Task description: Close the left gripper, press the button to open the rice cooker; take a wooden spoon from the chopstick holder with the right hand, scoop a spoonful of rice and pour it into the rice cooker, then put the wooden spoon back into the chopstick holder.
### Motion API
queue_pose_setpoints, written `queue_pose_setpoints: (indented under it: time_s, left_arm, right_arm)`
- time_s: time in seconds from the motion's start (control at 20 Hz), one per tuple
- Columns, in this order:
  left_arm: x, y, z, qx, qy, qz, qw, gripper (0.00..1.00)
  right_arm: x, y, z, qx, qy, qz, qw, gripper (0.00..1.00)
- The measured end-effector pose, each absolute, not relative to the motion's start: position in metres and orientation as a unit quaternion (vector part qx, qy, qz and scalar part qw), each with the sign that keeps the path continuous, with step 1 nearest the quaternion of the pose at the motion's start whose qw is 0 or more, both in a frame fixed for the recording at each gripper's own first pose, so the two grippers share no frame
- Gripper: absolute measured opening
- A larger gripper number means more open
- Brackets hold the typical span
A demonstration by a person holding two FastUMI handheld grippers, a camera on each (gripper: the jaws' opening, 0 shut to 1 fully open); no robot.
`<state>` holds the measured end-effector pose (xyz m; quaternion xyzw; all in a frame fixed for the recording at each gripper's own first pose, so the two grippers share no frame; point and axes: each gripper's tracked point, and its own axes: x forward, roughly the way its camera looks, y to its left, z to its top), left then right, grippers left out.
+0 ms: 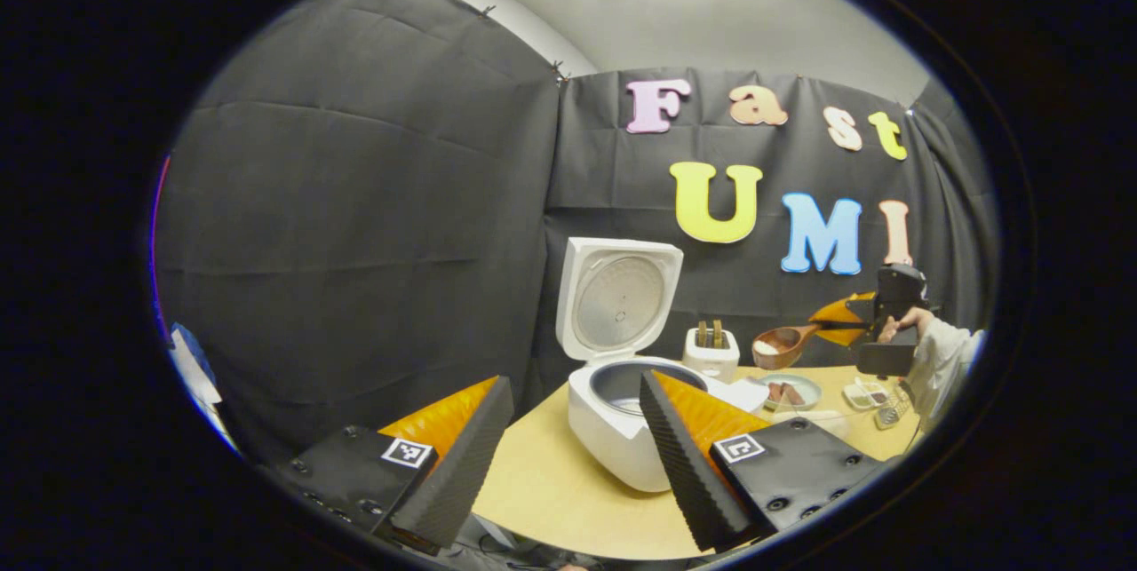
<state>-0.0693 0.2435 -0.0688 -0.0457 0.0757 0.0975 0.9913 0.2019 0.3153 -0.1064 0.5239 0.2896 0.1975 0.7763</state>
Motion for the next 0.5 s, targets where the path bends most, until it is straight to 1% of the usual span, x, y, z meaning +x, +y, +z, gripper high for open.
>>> queue_pose_setpoints:
  time_s: [0.35,0.5]
  left_arm:
    - [-0.087,0.278,-0.071,-0.037,0.073,0.139,0.987,0.99]
    - [-0.099,0.293,-0.077,-0.038,0.078,0.160,0.983,0.99]
  right_arm:
    - [0.200,0.404,-0.098,0.449,0.303,0.256,0.801,0.07]
    - [0.200,0.442,-0.108,0.404,0.313,0.273,0.815,0.07]
